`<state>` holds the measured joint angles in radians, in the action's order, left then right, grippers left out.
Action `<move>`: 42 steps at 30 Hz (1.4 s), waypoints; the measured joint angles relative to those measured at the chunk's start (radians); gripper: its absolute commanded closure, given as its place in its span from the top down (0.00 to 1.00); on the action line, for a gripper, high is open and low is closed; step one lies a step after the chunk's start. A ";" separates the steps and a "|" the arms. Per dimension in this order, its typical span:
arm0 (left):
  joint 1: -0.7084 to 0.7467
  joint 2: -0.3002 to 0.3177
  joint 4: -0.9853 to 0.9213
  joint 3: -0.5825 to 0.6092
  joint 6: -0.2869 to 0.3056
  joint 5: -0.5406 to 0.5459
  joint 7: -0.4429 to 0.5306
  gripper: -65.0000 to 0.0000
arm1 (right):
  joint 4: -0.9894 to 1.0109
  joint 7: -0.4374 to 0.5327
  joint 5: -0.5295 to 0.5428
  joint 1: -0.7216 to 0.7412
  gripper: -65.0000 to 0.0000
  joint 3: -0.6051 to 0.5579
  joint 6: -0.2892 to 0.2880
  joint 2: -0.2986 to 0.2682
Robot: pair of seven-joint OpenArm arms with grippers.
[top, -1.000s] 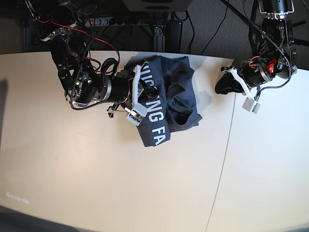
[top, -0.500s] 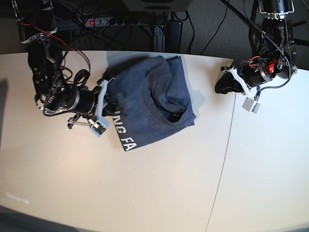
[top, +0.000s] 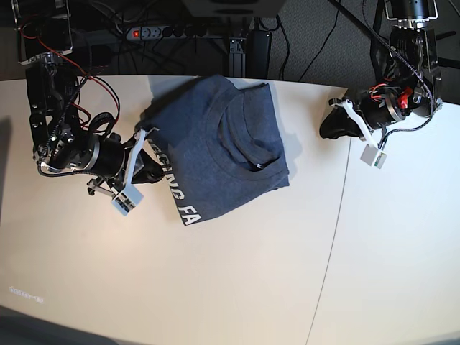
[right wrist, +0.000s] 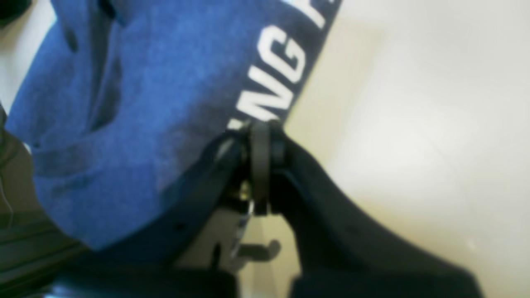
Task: Fold the T-shirt properly
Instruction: 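Grasp the folded shirt with both grippers and rotate it to square it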
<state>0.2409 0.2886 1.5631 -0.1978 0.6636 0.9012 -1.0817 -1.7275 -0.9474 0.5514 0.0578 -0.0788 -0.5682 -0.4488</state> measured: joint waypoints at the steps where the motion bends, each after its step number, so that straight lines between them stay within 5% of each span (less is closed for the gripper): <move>1: 0.000 0.001 0.000 0.000 0.000 0.006 -0.012 0.00 | 0.000 0.000 -0.031 0.000 0.00 0.000 0.000 0.000; 6: 0.041 0.063 0.000 -0.012 0.002 0.123 -0.042 0.00 | 0.006 0.004 -0.071 -0.014 0.00 0.101 0.000 -0.011; 10: 0.096 0.084 0.000 -0.087 0.001 0.175 -0.074 0.00 | 0.007 0.025 0.000 -0.038 0.00 0.200 0.000 -0.041; 16: 0.198 0.073 0.068 -0.096 0.003 0.282 -0.146 0.00 | 0.018 0.092 0.000 -0.004 0.00 0.159 0.000 -0.053; 25: 0.255 0.013 0.428 0.144 0.011 0.035 -0.043 0.00 | 0.282 0.142 -0.051 0.259 0.00 0.006 0.000 0.018; 36: 0.201 0.014 0.443 0.457 0.011 -0.375 0.202 0.00 | 0.584 0.183 -0.167 0.484 0.00 -0.009 0.006 0.221; 42: 0.133 0.013 0.376 0.512 0.011 -0.439 0.251 0.00 | 0.676 0.188 -0.213 0.550 0.00 -0.077 0.006 0.318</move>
<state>0.3740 0.3016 1.9392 0.3141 0.6746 0.4618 -0.8307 -1.0519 -0.7589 0.3382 0.6075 -0.1555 -0.5625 -0.1307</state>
